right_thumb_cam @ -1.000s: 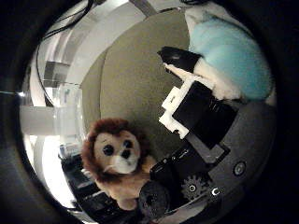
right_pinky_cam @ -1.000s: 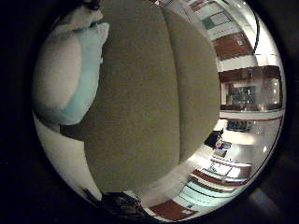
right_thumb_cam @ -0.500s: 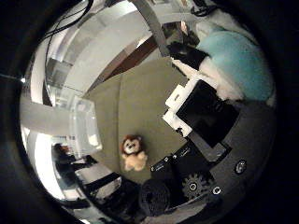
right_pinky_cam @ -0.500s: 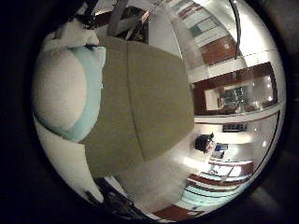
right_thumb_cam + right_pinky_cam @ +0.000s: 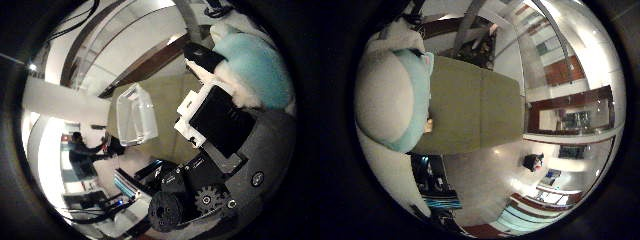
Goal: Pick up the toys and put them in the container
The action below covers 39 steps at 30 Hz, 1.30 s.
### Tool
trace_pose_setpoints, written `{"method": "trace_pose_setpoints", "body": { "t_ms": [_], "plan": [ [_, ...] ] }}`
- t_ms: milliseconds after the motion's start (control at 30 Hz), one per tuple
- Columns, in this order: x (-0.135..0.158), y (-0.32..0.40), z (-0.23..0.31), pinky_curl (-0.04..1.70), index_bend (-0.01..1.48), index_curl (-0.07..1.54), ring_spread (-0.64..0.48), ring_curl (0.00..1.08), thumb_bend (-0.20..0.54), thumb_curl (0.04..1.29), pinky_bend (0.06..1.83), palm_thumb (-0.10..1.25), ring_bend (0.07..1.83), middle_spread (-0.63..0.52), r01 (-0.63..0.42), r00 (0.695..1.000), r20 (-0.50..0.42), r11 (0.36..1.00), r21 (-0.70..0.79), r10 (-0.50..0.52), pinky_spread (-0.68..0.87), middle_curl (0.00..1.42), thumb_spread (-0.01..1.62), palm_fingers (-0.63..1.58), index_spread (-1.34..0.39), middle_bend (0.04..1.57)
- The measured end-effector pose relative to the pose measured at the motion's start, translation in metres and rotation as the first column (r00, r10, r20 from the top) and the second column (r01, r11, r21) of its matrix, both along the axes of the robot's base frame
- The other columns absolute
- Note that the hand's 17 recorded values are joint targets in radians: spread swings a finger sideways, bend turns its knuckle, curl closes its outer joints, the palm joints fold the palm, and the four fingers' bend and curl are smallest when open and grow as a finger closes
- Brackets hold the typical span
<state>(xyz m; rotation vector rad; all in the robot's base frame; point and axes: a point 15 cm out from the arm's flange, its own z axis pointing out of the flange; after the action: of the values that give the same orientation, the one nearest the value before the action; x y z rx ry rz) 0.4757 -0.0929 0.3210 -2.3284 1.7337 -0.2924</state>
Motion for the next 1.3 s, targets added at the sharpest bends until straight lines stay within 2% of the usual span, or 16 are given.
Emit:
{"method": "trace_pose_setpoints", "body": {
  "t_ms": [200, 400, 533, 733, 933, 1133, 1300],
  "plan": [
    [-0.037, 0.158, -0.005, 0.7, 1.14, 0.84, -0.23, 0.78, -0.014, 0.59, 1.48, 1.06, 1.34, -0.14, -0.172, 0.985, -0.009, 0.982, 0.079, 0.174, -0.17, 0.72, 1.06, 1.12, -0.24, 1.36],
    [-0.083, 0.296, -0.025, 0.72, 1.14, 0.84, -0.23, 0.78, -0.013, 0.6, 1.47, 1.07, 1.33, -0.14, -0.309, 0.95, -0.014, 0.942, 0.131, 0.313, -0.17, 0.72, 1.05, 1.13, -0.24, 1.36],
    [-0.101, 0.369, -0.059, 0.74, 1.14, 0.84, -0.23, 0.79, -0.013, 0.6, 1.46, 1.07, 1.33, -0.14, -0.377, 0.924, -0.003, 0.915, 0.146, 0.381, -0.17, 0.72, 1.05, 1.13, -0.24, 1.36],
    [-0.098, 0.428, -0.119, 0.75, 1.14, 0.84, -0.23, 0.8, -0.014, 0.61, 1.45, 1.06, 1.33, -0.14, -0.423, 0.905, 0.02, 0.895, 0.14, 0.424, -0.18, 0.72, 1.05, 1.13, -0.24, 1.36],
    [-0.079, 0.459, -0.149, 0.76, 1.12, 0.85, -0.24, 0.8, -0.02, 0.58, 1.45, 1.0, 1.33, -0.14, -0.44, 0.897, 0.118, 0.887, 0.138, 0.426, -0.18, 0.73, 1.06, 1.1, -0.24, 1.35],
    [-0.064, 0.466, -0.171, 0.77, 0.96, 0.85, -0.24, 0.77, -0.023, 0.54, 1.43, 0.96, 1.29, -0.16, -0.434, 0.896, 0.167, 0.891, 0.132, 0.411, -0.21, 0.72, 1.02, 1.01, -0.28, 1.26],
    [-0.055, 0.463, -0.172, 0.78, 0.79, 0.85, -0.26, 0.73, -0.027, 0.53, 1.39, 0.93, 1.25, -0.18, -0.425, 0.897, 0.192, 0.896, 0.131, 0.397, -0.26, 0.72, 0.96, 0.77, -0.34, 1.16]
  ]
}}
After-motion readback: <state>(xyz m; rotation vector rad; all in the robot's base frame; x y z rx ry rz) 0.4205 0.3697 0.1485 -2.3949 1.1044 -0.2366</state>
